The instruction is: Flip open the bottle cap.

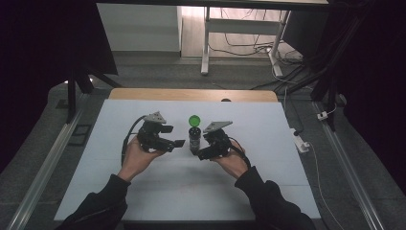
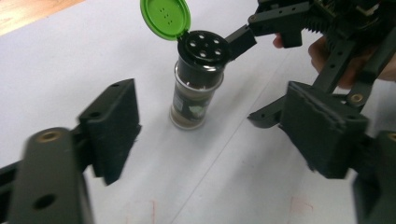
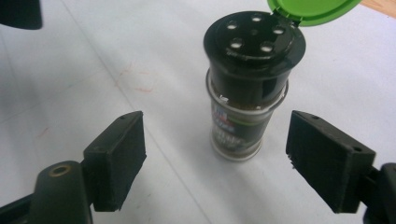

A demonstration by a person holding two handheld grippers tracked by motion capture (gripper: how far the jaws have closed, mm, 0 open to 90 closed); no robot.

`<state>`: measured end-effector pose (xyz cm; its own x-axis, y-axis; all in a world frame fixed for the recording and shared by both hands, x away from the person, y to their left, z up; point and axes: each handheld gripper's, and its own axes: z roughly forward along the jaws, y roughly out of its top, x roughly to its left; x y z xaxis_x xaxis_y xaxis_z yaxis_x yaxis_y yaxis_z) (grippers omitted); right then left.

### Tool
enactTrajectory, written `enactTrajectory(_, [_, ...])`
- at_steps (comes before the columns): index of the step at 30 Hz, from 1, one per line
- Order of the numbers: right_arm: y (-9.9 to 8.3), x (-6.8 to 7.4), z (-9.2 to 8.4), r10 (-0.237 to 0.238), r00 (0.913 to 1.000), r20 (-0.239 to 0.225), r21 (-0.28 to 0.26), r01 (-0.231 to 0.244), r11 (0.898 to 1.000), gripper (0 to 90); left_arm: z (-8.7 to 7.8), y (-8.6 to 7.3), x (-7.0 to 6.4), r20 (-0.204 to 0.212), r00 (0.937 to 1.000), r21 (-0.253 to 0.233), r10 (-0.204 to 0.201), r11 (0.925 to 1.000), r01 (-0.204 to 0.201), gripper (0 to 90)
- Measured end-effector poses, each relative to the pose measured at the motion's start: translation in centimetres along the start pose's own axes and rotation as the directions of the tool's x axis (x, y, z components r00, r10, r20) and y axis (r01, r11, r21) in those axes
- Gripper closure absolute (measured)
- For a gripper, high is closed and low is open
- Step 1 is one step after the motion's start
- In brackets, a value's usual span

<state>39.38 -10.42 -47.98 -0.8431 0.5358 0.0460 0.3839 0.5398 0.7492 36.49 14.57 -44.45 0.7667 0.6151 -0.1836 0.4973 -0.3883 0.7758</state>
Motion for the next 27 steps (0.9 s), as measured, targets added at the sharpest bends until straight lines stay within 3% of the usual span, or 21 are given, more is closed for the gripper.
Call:
enactTrajectory(13, [-0.3,0.8,-1.7,0.007,0.9993,-0.035,-0.014,-0.008,1.000,9.2,-1.6,-2.0,-1.3,0.001,1.0000,0.036,0.009,0.9993,-0.009,5.3])
enactTrajectory(27, [-1.9,1.9,-4.6,0.037,0.9971,-0.067,-0.007,-0.037,0.999,1.8,-4.7,-4.8,-1.8,-0.008,0.9994,0.002,-0.034,0.9994,0.034,0.0])
